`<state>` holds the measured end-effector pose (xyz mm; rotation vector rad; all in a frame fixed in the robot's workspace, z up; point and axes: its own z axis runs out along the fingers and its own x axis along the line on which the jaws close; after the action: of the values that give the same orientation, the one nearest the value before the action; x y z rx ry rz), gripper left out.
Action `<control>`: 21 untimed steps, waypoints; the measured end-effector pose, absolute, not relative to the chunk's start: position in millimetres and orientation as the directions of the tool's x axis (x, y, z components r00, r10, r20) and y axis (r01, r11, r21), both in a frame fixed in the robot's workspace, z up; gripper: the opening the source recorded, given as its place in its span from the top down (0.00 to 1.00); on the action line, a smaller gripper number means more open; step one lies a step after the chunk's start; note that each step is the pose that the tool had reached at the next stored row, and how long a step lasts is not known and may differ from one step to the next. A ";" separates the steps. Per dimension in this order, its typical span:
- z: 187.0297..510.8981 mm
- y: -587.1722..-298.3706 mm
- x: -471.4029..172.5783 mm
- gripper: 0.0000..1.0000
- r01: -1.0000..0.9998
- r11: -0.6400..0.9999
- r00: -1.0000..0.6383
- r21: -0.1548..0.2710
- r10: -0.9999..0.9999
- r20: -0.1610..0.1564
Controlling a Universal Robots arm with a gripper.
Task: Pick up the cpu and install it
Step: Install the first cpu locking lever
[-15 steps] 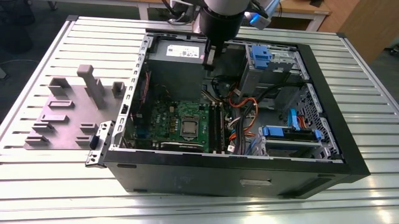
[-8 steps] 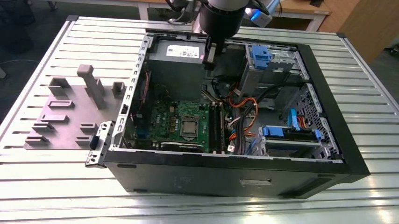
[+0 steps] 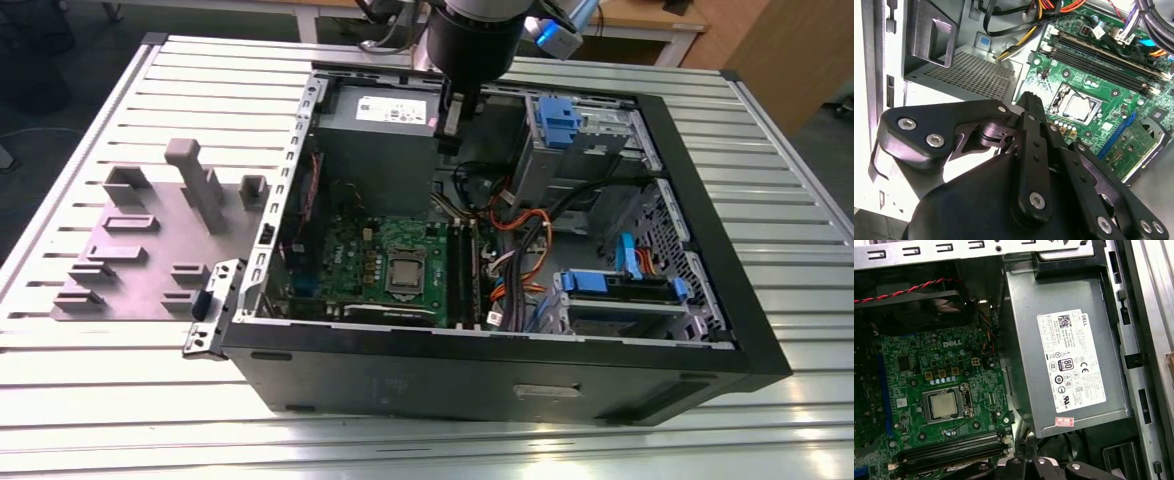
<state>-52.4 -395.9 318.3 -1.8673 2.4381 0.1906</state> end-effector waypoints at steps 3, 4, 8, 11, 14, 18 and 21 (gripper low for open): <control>318.2 -396.6 -52.4 0.89 -0.965 0.257 -0.262 0.059 -0.957 -0.126; 318.2 -397.0 -52.4 0.89 -0.965 0.256 -0.262 0.059 -0.957 -0.126; 318.2 -397.3 -52.4 0.89 -0.965 0.256 -0.262 0.059 -0.957 -0.126; 318.2 -397.3 -52.4 0.89 -0.965 0.256 -0.262 0.059 -0.957 -0.127; 318.2 -397.3 -52.4 0.89 -0.965 0.256 -0.262 0.059 -0.957 -0.127; 318.2 -401.2 -52.4 0.89 -0.965 0.256 -0.262 0.058 -0.957 -0.125; 318.2 -401.3 -52.4 0.89 -0.965 0.257 -0.262 0.058 -0.957 -0.125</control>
<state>-52.4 -401.3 318.2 -1.8678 2.4388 0.1890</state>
